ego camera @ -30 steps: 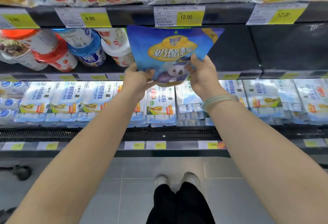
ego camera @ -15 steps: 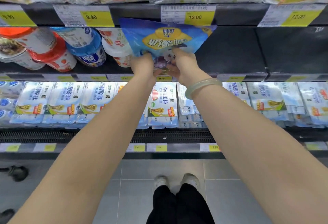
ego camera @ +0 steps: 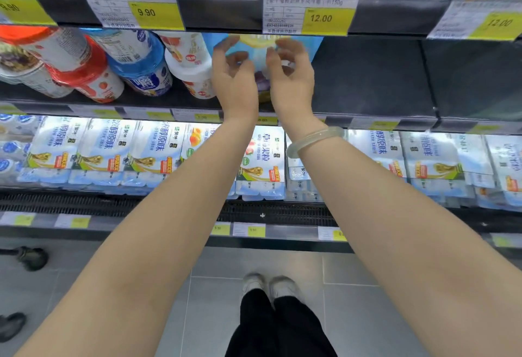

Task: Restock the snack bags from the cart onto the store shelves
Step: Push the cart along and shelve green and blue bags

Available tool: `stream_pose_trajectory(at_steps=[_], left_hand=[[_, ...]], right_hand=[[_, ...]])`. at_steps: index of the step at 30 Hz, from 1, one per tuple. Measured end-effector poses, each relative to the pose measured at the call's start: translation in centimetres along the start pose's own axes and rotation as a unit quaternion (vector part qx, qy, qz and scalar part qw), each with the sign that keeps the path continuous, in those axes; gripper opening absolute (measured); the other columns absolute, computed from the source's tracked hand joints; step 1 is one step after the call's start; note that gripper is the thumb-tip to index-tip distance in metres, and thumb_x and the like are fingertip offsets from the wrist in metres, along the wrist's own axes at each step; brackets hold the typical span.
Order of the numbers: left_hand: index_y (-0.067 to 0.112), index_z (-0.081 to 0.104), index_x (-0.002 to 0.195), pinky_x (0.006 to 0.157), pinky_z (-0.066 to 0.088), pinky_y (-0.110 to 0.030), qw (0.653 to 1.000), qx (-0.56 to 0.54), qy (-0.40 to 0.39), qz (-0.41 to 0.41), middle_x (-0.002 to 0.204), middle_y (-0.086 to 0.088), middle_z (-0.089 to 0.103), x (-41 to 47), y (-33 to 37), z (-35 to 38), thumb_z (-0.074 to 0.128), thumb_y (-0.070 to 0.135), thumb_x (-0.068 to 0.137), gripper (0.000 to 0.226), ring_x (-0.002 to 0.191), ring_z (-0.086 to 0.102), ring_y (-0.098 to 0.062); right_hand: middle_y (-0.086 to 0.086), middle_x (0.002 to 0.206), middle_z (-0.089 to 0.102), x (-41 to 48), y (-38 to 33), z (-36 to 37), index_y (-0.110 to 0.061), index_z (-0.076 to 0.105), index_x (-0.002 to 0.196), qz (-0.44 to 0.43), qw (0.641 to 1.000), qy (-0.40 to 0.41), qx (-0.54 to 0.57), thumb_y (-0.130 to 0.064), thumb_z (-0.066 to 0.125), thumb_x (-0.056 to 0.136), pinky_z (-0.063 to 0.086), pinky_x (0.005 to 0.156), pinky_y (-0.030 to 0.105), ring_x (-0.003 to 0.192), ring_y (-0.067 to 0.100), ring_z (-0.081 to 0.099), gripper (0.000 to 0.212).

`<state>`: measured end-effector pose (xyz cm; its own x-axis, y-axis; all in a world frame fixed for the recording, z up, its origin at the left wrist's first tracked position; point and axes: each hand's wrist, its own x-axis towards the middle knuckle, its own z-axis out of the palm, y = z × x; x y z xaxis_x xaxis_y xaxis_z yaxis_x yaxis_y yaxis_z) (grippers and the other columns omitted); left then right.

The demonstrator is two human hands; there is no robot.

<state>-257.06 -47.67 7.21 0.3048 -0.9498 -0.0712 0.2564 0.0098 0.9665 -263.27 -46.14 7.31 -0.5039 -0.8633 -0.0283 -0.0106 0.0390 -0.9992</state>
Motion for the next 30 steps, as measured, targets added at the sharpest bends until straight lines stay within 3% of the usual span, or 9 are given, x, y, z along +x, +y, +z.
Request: stream_pose_trajectory(at_steps=[3,5,8,14,18,20,22,27,30], left_hand=[[0.01,0.051,0.119,0.068,0.051,-0.015,0.998,0.042,-0.032,-0.044,0.099,-0.01,0.052,0.4,-0.4,-0.2,0.038,-0.017,0.084,0.046,0.086,0.054,-0.015],[0.005,0.052,0.125,0.085,0.05,-0.024,0.993,0.099,-0.022,-0.056,0.106,-0.008,0.053,0.7,-0.9,-0.8,0.043,-0.013,0.085,0.045,0.097,0.054,-0.017],[0.006,0.051,0.127,0.093,0.047,-0.027,0.985,0.156,-0.015,-0.073,0.113,-0.007,0.056,0.9,-1.4,-1.5,0.049,-0.011,0.084,0.046,0.105,0.053,-0.015],[0.014,0.031,0.144,0.111,0.037,-0.031,0.967,0.193,-0.11,-0.128,0.148,-0.012,0.038,-0.1,-0.6,-3.1,0.029,-0.022,0.081,0.073,0.138,0.035,-0.021],[0.013,0.037,0.142,0.097,0.038,-0.023,0.959,0.231,-0.107,-0.128,0.146,-0.01,0.04,-2.1,0.9,-7.0,0.031,-0.017,0.08,0.069,0.137,0.037,-0.02],[0.016,0.039,0.14,0.079,0.044,-0.023,0.953,0.257,-0.081,-0.139,0.144,-0.01,0.041,-2.3,2.2,-9.8,0.034,-0.013,0.083,0.064,0.13,0.044,-0.024],[0.018,0.039,0.139,0.068,0.042,-0.023,0.951,0.263,-0.051,-0.152,0.141,-0.01,0.043,-2.4,3.7,-13.5,0.038,-0.009,0.086,0.06,0.116,0.052,-0.025],[0.016,0.04,0.137,0.058,0.039,-0.018,0.945,0.277,0.033,-0.171,0.121,-0.005,0.049,-3.1,8.7,-25.3,0.044,-0.006,0.089,0.052,0.093,0.05,-0.018],[0.012,0.044,0.13,0.057,0.038,-0.016,0.947,0.254,0.09,-0.174,0.102,-0.005,0.054,-3.8,12.3,-33.9,0.046,-0.007,0.089,0.045,0.076,0.055,-0.007]], right_hand=[[0.003,0.111,0.051,0.5,0.4,0.4,-0.007,0.051,0.126,0.037,0.998,-0.039,-0.017,0.002,0.047,0.09,0.048,0.093,0.026,0.1,0.013,0.053,0.038],[0.007,0.118,0.052,0.6,1.1,0.1,-0.005,0.051,0.126,0.061,0.996,-0.051,-0.033,0.006,0.043,0.088,0.046,0.093,0.022,0.103,0.015,0.051,0.04],[0.011,0.124,0.058,0.5,1.7,-0.6,-0.007,0.053,0.123,0.101,0.987,-0.081,-0.099,0.007,0.041,0.084,0.045,0.096,0.026,0.108,0.019,0.054,0.043],[0.013,0.128,0.054,-1.1,1.4,-1.3,-0.008,0.05,0.13,0.144,0.962,-0.189,-0.135,0.01,0.041,0.082,0.041,0.09,0.025,0.118,0.027,0.05,0.052],[0.013,0.139,0.048,-4.1,-0.1,-0.3,-0.003,0.044,0.133,0.143,0.954,-0.219,-0.145,0.006,0.043,0.086,0.04,0.097,0.027,0.128,0.025,0.045,0.048],[0.012,0.138,0.047,-6.0,-1.2,1.1,-0.006,0.044,0.133,0.145,0.942,-0.255,-0.163,0.002,0.044,0.089,0.046,0.075,0.016,0.117,0.022,0.049,0.045],[0.011,0.123,0.051,-8.2,-2.2,3.0,-0.008,0.048,0.13,0.135,0.933,-0.285,-0.174,-0.001,0.045,0.09,0.041,0.055,0.014,0.098,0.018,0.05,0.041],[0.003,0.099,0.051,-15.0,-4.5,10.1,-0.009,0.05,0.123,0.131,0.899,-0.375,-0.185,-0.007,0.045,0.093,0.038,0.054,0.019,0.072,0.011,0.049,0.031],[0.001,0.087,0.053,-20.8,-5.8,16.5,-0.014,0.054,0.109,0.125,0.868,-0.445,-0.183,-0.008,0.049,0.091,0.036,0.053,0.02,0.071,0.014,0.049,0.019]])
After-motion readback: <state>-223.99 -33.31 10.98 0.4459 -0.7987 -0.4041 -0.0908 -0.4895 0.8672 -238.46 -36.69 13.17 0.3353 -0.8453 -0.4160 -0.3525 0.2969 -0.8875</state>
